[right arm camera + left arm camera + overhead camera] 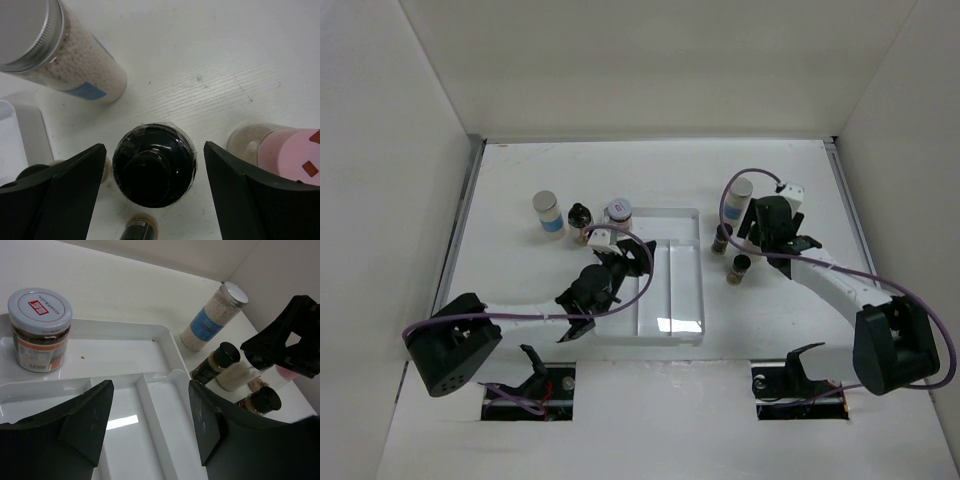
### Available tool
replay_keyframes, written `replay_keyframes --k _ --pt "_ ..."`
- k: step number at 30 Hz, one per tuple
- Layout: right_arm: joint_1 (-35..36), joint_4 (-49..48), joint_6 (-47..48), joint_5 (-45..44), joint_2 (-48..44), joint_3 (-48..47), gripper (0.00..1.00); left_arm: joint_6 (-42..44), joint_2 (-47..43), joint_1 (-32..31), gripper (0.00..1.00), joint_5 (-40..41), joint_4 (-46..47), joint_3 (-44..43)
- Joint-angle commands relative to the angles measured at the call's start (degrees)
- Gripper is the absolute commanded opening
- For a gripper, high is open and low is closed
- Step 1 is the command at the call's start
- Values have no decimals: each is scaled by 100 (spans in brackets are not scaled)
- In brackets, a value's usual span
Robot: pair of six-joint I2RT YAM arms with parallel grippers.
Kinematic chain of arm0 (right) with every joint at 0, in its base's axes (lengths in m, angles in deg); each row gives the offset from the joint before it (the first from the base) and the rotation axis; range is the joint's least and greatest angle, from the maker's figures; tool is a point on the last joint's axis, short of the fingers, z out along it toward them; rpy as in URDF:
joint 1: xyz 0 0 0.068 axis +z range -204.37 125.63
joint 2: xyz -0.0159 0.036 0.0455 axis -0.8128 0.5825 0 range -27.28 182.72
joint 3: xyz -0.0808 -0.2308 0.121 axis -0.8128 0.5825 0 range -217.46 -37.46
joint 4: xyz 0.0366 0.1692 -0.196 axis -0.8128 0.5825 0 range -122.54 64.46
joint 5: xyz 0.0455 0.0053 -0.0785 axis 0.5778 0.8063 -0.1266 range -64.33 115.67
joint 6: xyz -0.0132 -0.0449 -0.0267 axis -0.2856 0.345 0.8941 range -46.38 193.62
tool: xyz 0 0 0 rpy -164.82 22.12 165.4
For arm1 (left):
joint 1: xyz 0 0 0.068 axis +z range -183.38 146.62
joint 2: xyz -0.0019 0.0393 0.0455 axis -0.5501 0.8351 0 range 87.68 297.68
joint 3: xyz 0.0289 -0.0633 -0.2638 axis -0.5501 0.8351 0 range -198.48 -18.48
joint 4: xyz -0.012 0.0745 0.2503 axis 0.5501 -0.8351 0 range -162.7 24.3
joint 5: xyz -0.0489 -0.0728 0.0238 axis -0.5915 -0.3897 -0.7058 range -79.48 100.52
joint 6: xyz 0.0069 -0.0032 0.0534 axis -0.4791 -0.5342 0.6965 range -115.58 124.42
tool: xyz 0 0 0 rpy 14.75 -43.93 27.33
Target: Organize the condiment bottles
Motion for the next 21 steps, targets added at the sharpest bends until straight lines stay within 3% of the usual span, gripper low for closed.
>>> replay_keyframes --k 1,2,4,6,14,21 --pt "-69 -380 -109 2 243 -160 70 -84 -2 65 60 -63 495 83" --pt "-69 -381 -109 2 244 -160 70 -84 -2 65 60 -63 496 83" --pt "-69 -382 -109 -41 245 -204 56 -84 -2 83 60 -54 496 91" --pt "-43 -434 -109 -295 -62 -204 49 -84 -37 109 60 -54 496 109" --pt "799 -293 531 -1123 -1504 -976 45 -84 -125 206 68 43 811 285" --pt "1750 -871 857 -440 -550 -1846 45 -92 -72 355 69 104 882 285"
